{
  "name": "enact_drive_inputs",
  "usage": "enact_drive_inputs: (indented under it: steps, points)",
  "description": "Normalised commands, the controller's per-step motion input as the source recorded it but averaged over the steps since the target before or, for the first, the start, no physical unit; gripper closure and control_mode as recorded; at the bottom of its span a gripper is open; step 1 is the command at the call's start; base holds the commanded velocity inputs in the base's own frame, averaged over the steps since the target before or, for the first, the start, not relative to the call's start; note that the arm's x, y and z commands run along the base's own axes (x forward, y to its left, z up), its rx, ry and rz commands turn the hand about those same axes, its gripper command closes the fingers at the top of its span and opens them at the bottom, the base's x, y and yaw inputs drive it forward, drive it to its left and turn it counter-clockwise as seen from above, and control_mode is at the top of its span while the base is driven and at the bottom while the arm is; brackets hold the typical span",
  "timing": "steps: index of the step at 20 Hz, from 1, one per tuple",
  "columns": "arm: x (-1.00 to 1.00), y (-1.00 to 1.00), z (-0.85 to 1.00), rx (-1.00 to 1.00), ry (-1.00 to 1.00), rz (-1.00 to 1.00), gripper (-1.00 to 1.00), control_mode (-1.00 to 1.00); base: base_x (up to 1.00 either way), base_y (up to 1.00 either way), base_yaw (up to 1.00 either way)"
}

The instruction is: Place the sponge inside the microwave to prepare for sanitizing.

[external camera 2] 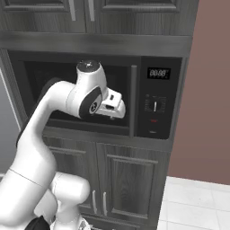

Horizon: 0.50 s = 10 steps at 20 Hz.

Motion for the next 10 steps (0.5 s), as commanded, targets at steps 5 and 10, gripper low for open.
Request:
enact_drive_inputs:
  steps: [5,10]
  points:
    - [-0.25,-0.74,0.13,-0.03,0.00,-0.23,-1.00,-1.00,0.00,0.00,0.00]
    - [0.03,-0.53,-0.05,-0.01,0.00,-0.15,-1.00,-1.00,0.00,0.00,0.00]
